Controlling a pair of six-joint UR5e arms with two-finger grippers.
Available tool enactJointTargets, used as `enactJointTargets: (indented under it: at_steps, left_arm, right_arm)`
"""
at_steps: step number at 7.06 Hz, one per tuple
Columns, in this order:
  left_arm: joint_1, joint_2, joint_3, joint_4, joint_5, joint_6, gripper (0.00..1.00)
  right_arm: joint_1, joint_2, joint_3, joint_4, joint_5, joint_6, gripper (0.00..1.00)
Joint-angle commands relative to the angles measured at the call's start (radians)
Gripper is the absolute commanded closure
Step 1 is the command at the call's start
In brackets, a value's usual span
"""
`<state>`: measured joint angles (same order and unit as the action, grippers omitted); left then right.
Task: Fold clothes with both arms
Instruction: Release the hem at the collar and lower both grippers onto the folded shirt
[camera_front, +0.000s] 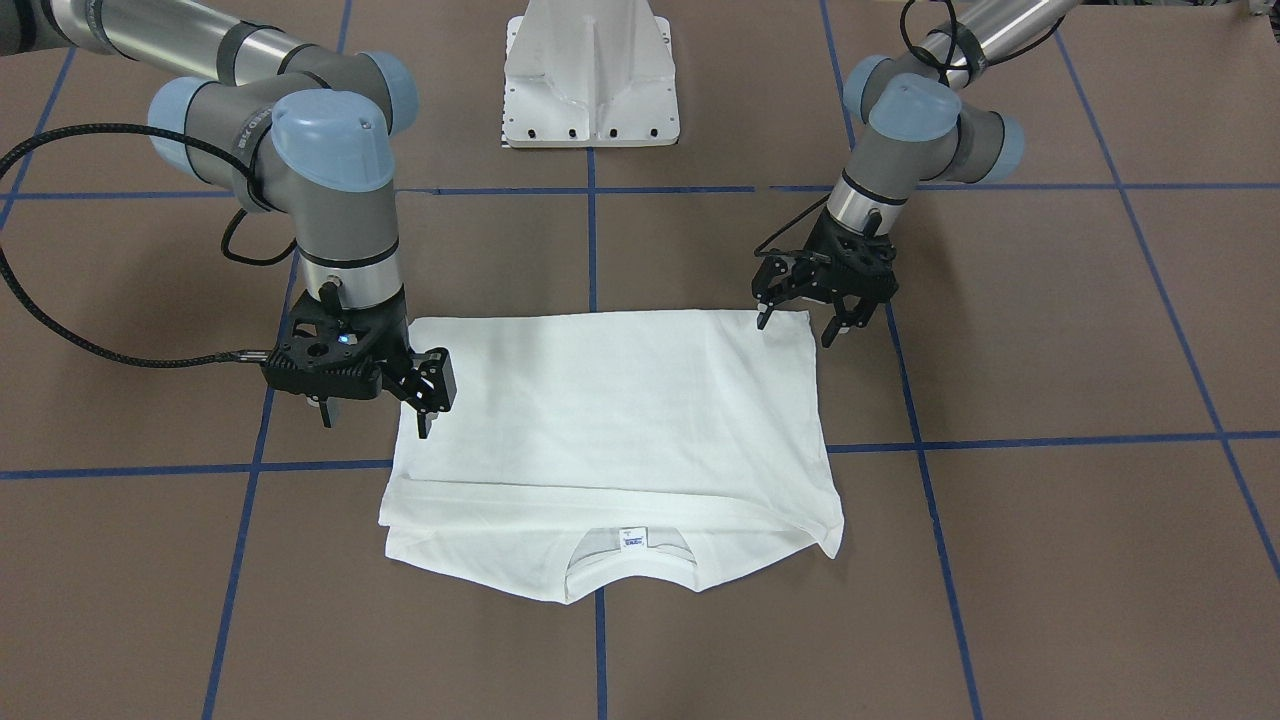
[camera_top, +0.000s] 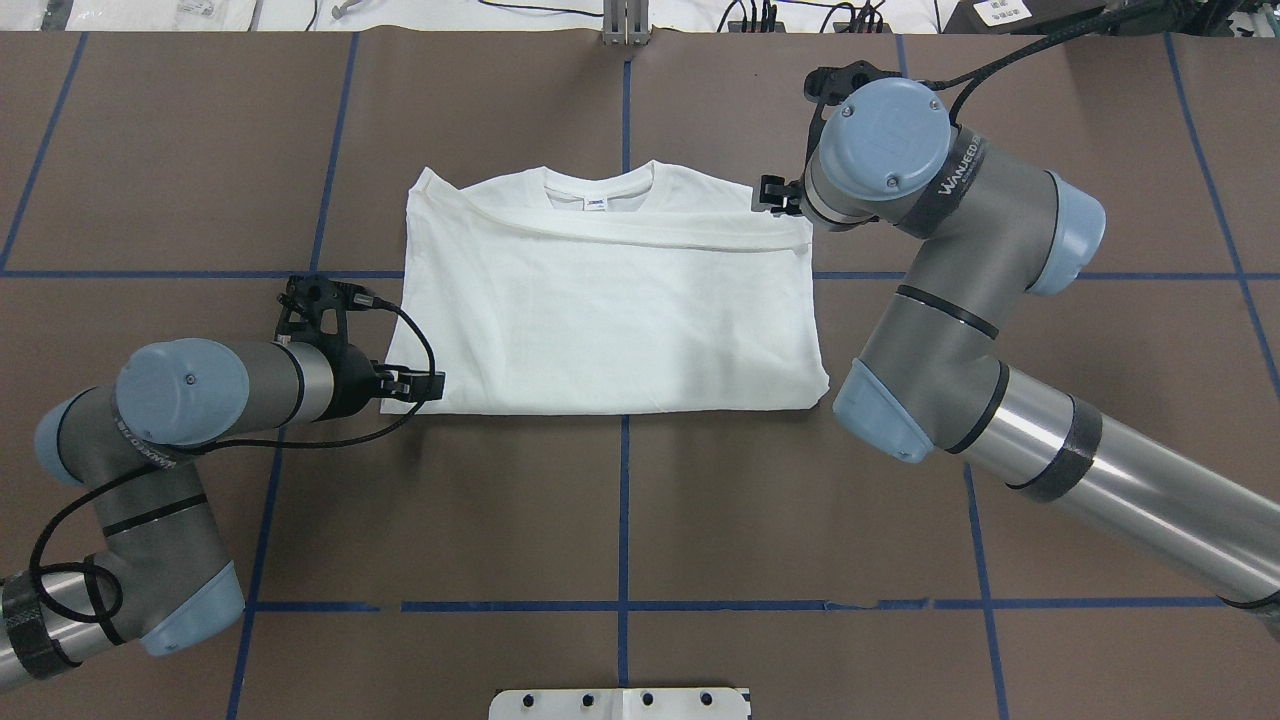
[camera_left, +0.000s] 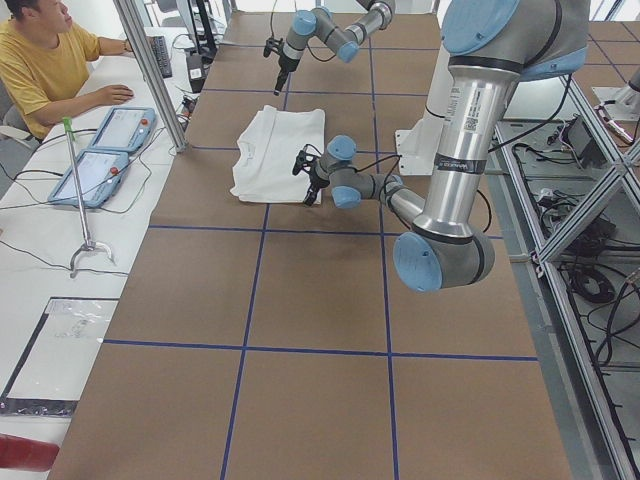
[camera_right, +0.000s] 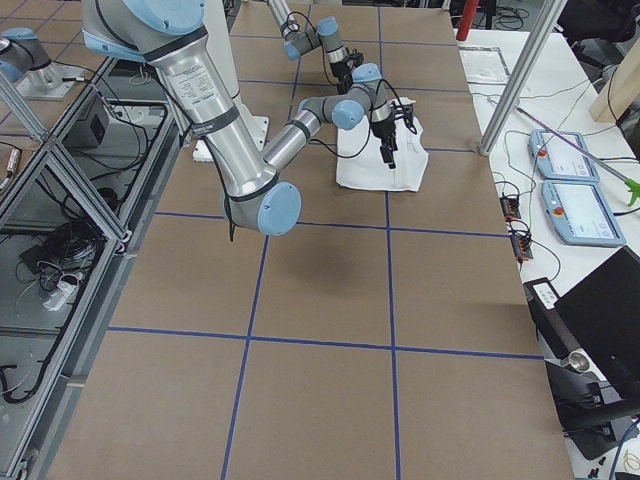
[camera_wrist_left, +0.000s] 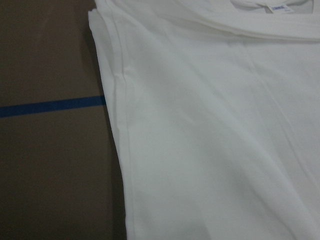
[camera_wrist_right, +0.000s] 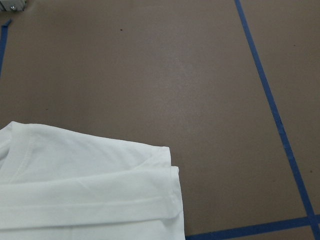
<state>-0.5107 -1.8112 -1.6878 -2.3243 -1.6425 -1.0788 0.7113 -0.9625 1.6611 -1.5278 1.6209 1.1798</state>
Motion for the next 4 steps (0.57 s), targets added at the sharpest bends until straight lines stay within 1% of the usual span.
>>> enactJointTargets:
  at_steps: [1,2,3,4]
  left_arm:
    - [0.014,0.0,0.0,-0.001,0.003,-0.042,0.35]
    - [0.015,0.0,-0.006,-0.001,0.001,-0.052,0.77]
    - [0.015,0.0,-0.01,-0.001,0.003,-0.052,1.0]
    - [0.014,0.0,-0.013,-0.001,0.003,-0.052,1.0]
  right_arm:
    - [-0.001,-0.001,-0.003,0.0,-0.001,-0.002,0.0]
    - [-0.003,0.001,-0.003,0.002,-0.001,-0.002,0.0]
    - [-0.003,0.001,-0.003,0.002,-0.001,-0.002,0.0]
    - [-0.006,0.002,-0.003,0.002,-0.001,-0.002,0.0]
